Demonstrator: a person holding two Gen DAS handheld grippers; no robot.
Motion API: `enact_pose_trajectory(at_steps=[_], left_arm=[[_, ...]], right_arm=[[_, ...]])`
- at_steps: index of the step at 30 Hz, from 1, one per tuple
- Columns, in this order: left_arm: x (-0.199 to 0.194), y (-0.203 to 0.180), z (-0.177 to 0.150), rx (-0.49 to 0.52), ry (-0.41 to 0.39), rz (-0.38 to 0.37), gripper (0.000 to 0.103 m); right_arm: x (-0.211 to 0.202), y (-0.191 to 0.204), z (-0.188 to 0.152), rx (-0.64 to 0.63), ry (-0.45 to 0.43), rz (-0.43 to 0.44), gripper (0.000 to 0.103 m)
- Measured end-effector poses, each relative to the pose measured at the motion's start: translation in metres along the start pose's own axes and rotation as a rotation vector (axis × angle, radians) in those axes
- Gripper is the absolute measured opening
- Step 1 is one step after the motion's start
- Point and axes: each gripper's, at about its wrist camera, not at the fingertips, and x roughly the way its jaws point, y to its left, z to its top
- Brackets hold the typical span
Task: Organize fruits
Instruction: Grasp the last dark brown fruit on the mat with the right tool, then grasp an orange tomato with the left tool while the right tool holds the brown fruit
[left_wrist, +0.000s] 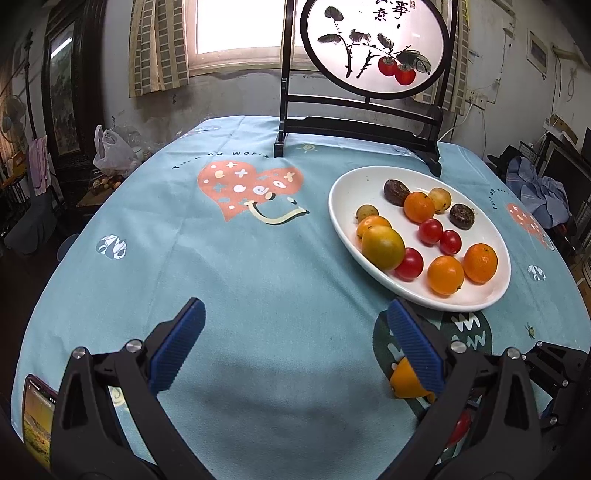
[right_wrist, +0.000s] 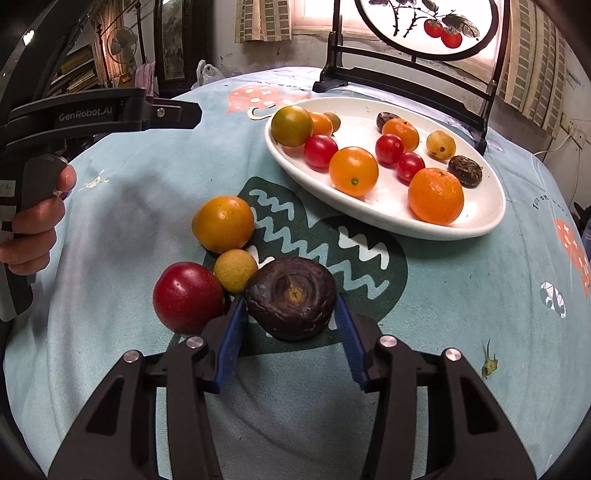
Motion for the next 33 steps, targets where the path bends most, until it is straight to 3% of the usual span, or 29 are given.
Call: enact_pose_trajectory(at_steps=[7, 13, 19, 23, 33], left_arm=[[0.002, -0.001, -0.002, 0.012, 0.015, -0.014, 0.101], [0.006, -0.024, -0.011, 0.095, 0.111, -0.248, 0.099], [0.006, -0.056, -0.026, 0.231, 0.141, -0.309, 0.078], [0.015, -0.057, -0.03, 0.226, 0.184, -0.323, 0.061], [0.027, -0.06, -0.035, 0.206, 0.247, -0.379, 0.042]], right_arm=[[-0.003, -0.003, 0.0, 0.022, -0.002, 0.007, 0.046], [-0.021, -0.035, 0.005, 0.193, -0.065, 0.037, 0.046], [-0.022, -0.043, 0.005, 0.242, -0.059, 0.014, 0.046], [-0.023, -0.041, 0.006, 0.228, -0.06, 0.004, 0.046], [-0.024, -0.04, 0.005, 0.224, -0.059, -0.004, 0.046]])
